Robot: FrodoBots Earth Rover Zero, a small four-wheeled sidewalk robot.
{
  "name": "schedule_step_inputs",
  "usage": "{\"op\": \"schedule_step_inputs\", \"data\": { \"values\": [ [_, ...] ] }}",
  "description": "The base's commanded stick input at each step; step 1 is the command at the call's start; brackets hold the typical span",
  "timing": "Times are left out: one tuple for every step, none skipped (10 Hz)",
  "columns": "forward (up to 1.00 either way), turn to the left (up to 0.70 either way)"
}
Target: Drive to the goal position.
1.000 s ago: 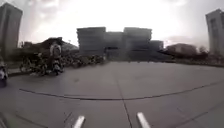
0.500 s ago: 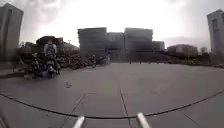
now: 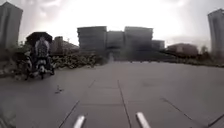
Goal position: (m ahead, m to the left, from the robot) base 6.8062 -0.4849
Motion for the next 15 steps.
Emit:
{"op": "schedule_step_inputs", "data": {
  "values": [
    [1.00,0.00],
    [1.00,0.00],
    [1.00,0.00],
    [1.00,0.00],
    [1.00,0.00],
    [1.00,0.00],
    [1.00,0.00],
    [1.00,0.00],
    [1.00,0.00],
    [1.00,0.00],
    [1.00,0.00],
    [1.00,0.00],
    [1.00,0.00],
    [1.00,0.00],
    [1.00,0.00]
  ]
}}
